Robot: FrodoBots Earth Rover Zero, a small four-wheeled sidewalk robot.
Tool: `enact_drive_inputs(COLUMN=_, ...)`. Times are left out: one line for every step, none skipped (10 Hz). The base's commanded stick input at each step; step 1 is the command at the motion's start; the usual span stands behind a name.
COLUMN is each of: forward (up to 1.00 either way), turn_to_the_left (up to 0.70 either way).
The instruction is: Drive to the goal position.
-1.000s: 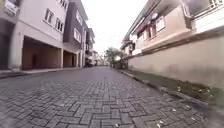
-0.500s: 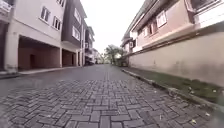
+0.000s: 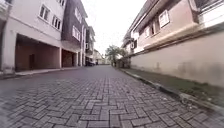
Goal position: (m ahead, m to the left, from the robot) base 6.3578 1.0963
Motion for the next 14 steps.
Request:
enact_drive_inputs(forward=0.69, turn_to_the_left=0.03)
enact_drive_inputs(forward=0.69, turn_to_the_left=0.03)
enact_drive_inputs(forward=0.69, turn_to_the_left=0.03)
enact_drive_inputs(forward=0.69, turn_to_the_left=0.03)
enact_drive_inputs(forward=0.69, turn_to_the_left=0.03)
enact_drive_inputs(forward=0.69, turn_to_the_left=0.03)
enact_drive_inputs(forward=0.69, turn_to_the_left=0.03)
enact_drive_inputs(forward=0.69, turn_to_the_left=0.03)
enact_drive_inputs(forward=0.69, turn_to_the_left=0.03)
enact_drive_inputs(forward=0.69, turn_to_the_left=0.03)
enact_drive_inputs(forward=0.69, turn_to_the_left=0.03)
enact_drive_inputs(forward=0.69, turn_to_the_left=0.03)
enact_drive_inputs(forward=0.69, turn_to_the_left=0.03)
enact_drive_inputs(forward=0.69, turn_to_the_left=0.03)
